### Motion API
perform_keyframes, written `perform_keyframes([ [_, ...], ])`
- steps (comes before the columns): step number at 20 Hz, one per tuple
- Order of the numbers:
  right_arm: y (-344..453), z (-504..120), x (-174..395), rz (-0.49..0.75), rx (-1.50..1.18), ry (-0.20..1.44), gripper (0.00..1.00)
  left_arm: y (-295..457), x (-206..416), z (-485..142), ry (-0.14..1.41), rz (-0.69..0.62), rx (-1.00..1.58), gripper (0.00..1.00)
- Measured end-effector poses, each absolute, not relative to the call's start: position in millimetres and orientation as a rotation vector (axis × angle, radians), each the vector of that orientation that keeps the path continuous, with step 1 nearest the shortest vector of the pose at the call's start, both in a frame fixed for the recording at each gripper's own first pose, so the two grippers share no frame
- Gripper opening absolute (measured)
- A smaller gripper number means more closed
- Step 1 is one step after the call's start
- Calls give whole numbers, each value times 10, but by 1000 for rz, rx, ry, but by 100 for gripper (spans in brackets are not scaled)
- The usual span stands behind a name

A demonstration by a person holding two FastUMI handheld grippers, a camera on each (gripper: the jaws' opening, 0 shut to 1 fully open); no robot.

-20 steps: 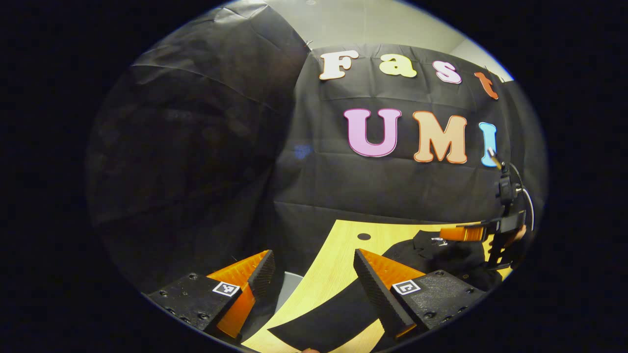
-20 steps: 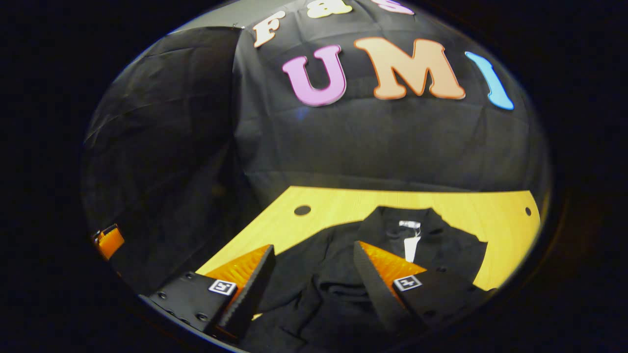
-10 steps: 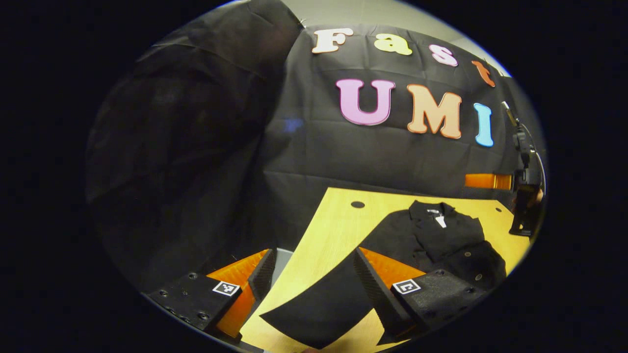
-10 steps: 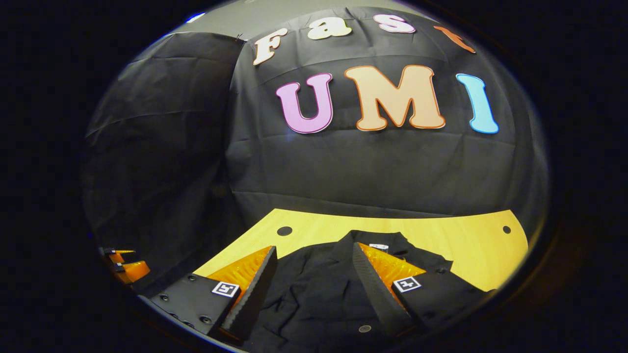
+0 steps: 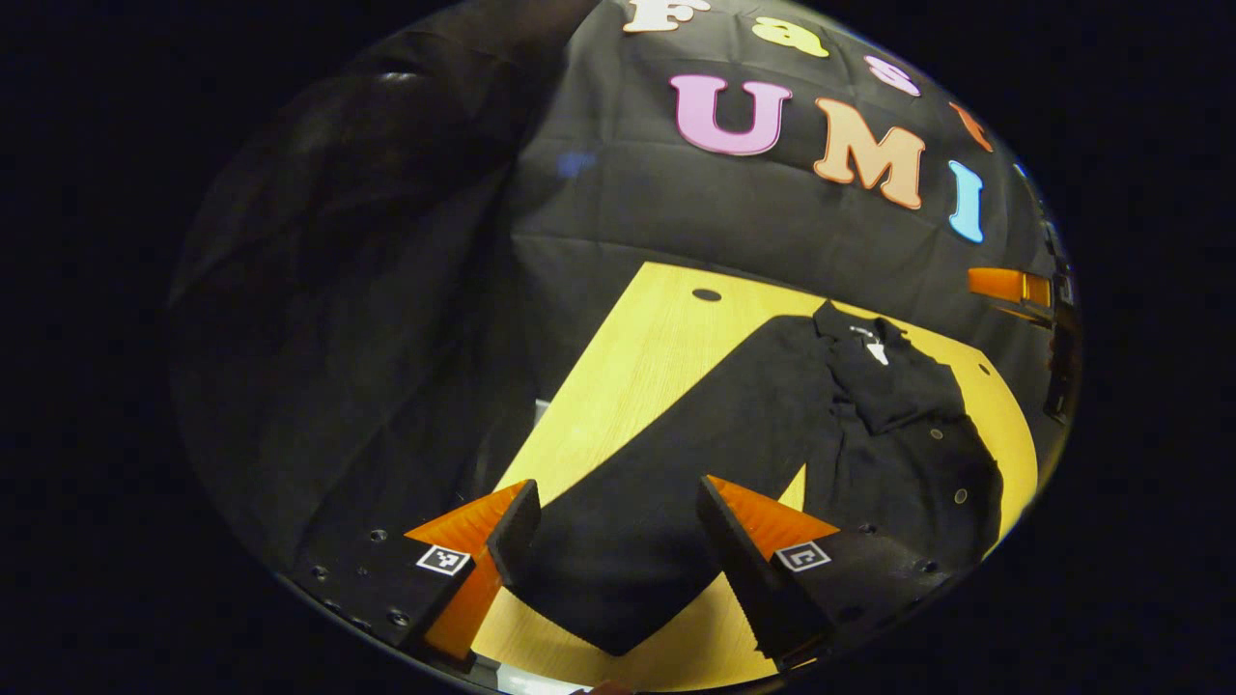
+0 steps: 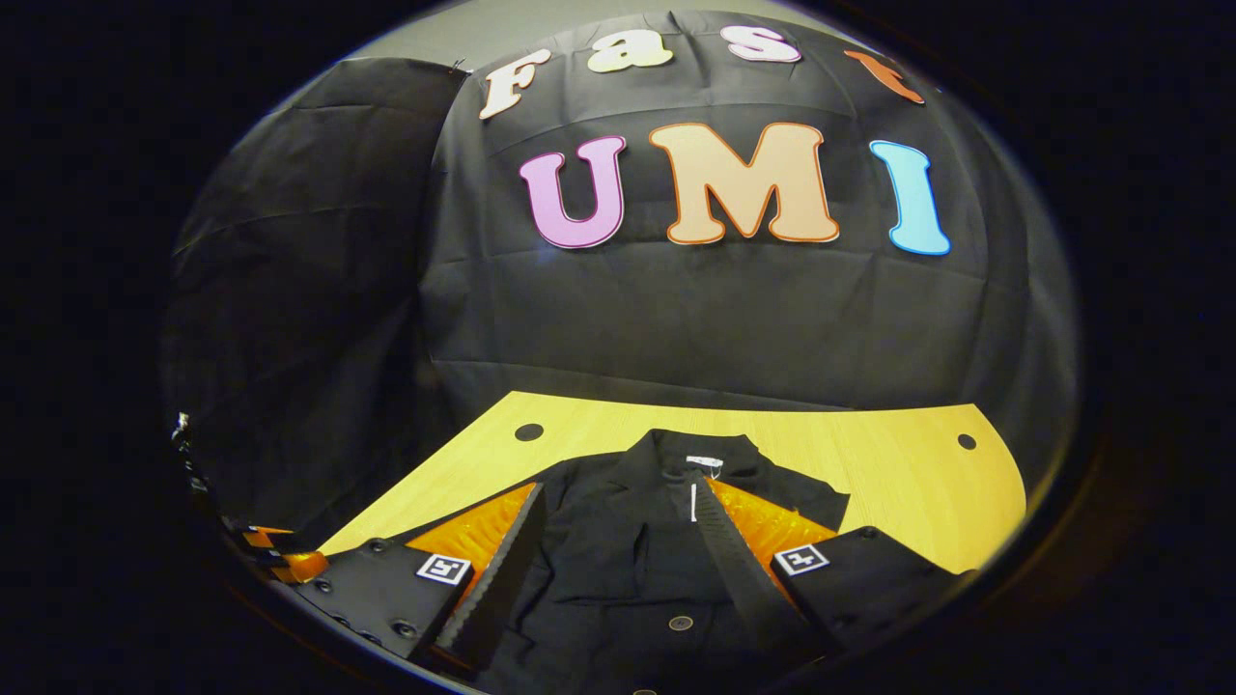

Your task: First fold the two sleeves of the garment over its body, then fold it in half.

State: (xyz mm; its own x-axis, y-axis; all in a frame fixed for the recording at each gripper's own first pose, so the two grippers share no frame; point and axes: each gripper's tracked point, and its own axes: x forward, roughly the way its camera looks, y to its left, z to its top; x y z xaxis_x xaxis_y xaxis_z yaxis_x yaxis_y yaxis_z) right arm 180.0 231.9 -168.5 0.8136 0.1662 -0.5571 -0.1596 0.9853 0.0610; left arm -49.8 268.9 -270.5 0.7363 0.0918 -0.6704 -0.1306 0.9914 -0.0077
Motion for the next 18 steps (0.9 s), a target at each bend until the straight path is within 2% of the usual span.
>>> perform_keyframes([
  [3,2204,-1623,1719,155,1,594,98,2637,-591,-2943,806,130,-82,99],
  [8,2027,-1496,1668,132,14,575,98,2679,-840,-3228,894,174,-92,95],
  [13,1918,-1491,1615,128,20,574,98,2656,-795,-3237,846,157,-2,96],
  [15,1869,-1483,1580,129,10,572,98,2660,-808,-3211,832,170,-18,87],
  [18,1771,-1464,1531,127,11,568,98,2668,-770,-3229,802,200,-54,46],
])
